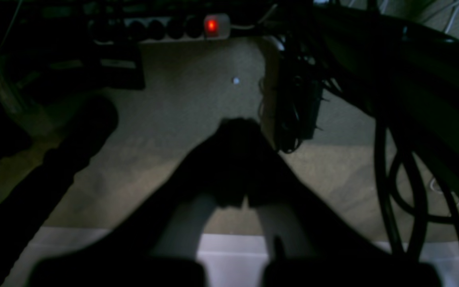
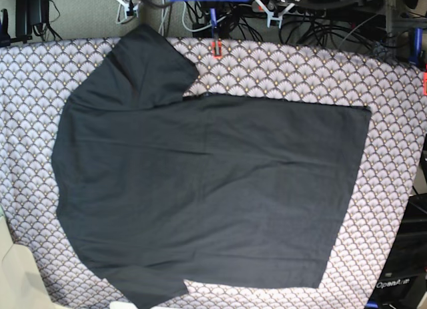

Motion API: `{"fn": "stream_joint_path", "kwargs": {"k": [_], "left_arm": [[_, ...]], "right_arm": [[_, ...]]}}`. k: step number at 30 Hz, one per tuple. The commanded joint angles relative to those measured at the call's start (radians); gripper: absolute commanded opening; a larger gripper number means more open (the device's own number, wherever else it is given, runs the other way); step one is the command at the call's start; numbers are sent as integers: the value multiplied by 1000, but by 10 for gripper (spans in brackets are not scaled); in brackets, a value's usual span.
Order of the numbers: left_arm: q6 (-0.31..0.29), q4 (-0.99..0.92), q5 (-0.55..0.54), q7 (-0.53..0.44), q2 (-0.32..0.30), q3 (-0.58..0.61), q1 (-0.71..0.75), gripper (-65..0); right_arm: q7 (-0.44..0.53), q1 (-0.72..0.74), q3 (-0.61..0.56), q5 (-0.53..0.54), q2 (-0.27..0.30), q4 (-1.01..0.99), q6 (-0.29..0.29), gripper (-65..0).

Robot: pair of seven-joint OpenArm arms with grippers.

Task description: Fold the T-shirt properly

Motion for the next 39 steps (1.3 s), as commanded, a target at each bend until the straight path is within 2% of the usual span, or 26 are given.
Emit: {"fn": "stream_joint_path", "kwargs": {"k": [1,23,30,34,39], "left_arm": [[2,0,7,-6,-3,0,1,-650],[2,0,4,-10,-3,-1,5,-650],[-4,4,4,-38,-3,-1,77,-650],[-4,1,5,-173,-3,-1,146,-650],[-9,0,4,-311,-27,-3,239,-650]], "right_arm": [[2,-14,0,1,2,-3,-20,-650],[11,-20,0,2,2,-3,-18,-650],[174,-114,-2,-1,9,-4,-18,-650],[304,-195,-2,-1,33,-4,-18,-650],[522,-325,-2,-1,70,-4,-18,-650]]}}
